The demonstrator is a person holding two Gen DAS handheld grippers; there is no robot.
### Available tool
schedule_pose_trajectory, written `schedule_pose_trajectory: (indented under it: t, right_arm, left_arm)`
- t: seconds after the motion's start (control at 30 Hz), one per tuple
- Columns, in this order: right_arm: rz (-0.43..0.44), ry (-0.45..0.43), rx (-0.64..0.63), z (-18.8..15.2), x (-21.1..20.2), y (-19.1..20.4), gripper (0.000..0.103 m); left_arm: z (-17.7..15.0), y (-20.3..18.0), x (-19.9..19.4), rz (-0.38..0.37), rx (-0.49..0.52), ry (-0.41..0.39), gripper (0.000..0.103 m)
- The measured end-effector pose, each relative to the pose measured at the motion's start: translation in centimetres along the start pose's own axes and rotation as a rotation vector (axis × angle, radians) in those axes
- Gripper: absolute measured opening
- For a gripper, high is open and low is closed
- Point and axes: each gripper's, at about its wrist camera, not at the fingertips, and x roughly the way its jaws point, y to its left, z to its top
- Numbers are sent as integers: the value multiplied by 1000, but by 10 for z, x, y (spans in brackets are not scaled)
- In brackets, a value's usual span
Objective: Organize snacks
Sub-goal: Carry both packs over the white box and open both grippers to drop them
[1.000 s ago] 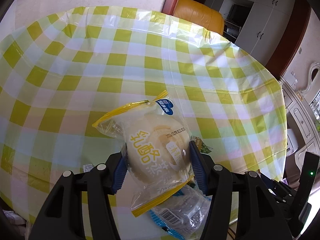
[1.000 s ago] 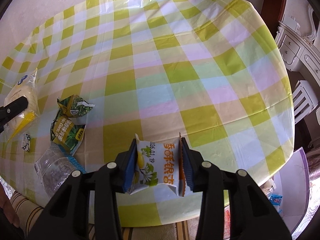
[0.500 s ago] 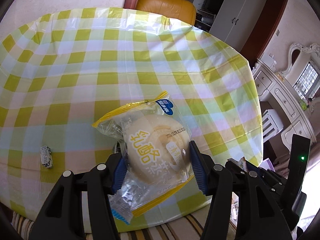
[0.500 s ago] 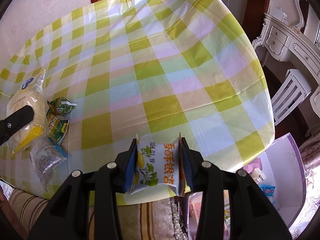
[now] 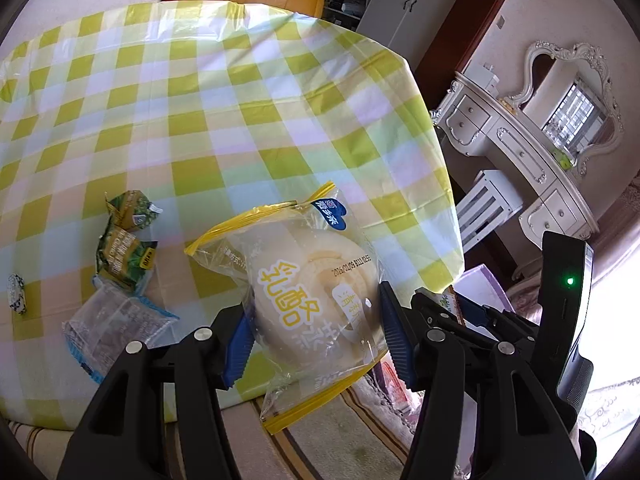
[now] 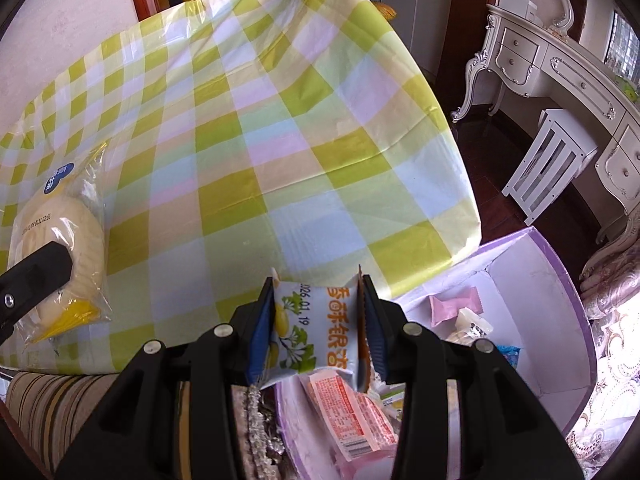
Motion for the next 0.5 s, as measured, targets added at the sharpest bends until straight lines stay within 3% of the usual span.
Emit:
schedule_pose_trajectory:
  t: [0.5]
  right_arm:
    - [-82,0,91,-23,-11,-73,42]
  left_arm:
    - [-27,-62,33,-119,77,150,56]
